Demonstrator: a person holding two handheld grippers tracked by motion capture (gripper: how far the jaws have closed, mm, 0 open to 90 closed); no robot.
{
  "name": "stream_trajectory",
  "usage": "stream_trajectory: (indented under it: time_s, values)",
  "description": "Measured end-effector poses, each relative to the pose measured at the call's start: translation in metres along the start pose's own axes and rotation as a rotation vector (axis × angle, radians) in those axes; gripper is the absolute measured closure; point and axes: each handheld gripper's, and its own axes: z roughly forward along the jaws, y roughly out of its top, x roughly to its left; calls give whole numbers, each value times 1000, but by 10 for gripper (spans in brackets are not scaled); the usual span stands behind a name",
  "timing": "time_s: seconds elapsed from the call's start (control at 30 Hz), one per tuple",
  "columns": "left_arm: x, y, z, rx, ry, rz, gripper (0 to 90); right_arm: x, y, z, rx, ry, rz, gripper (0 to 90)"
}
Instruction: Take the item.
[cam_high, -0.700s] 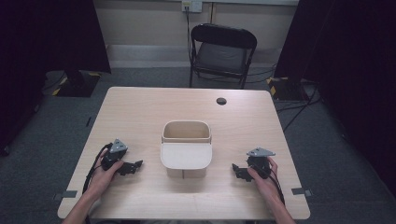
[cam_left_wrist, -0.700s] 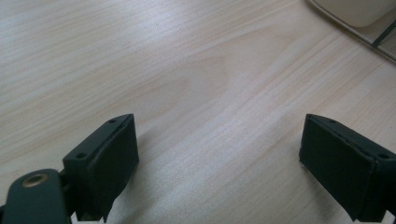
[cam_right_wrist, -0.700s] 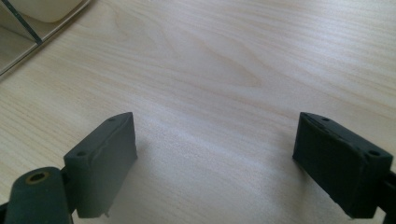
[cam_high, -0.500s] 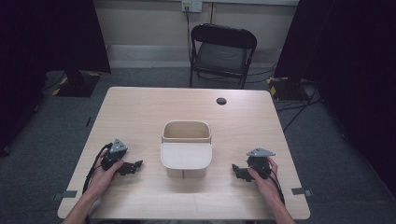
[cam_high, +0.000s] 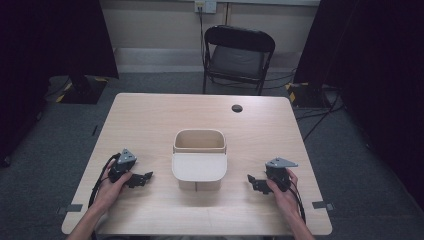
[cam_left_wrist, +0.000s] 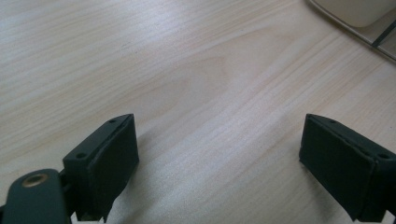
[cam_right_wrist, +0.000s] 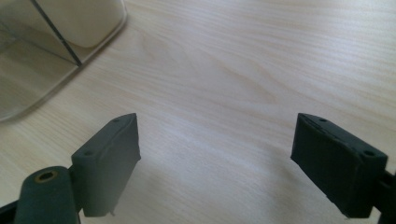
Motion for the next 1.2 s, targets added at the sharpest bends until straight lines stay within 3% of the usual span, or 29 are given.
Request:
stream_trajectory:
  time_s: [0.47,0.7,1.2]
  values:
    - [0,0,0,0,0,0,110,15,11,-14,-68,90,-14,149]
    - [0,0,0,0,0,0,110,32,19,-20,-101,147,-32,149]
    - [0,0,0,0,0,-5,109,55,26,-22,-125,245,-72,147]
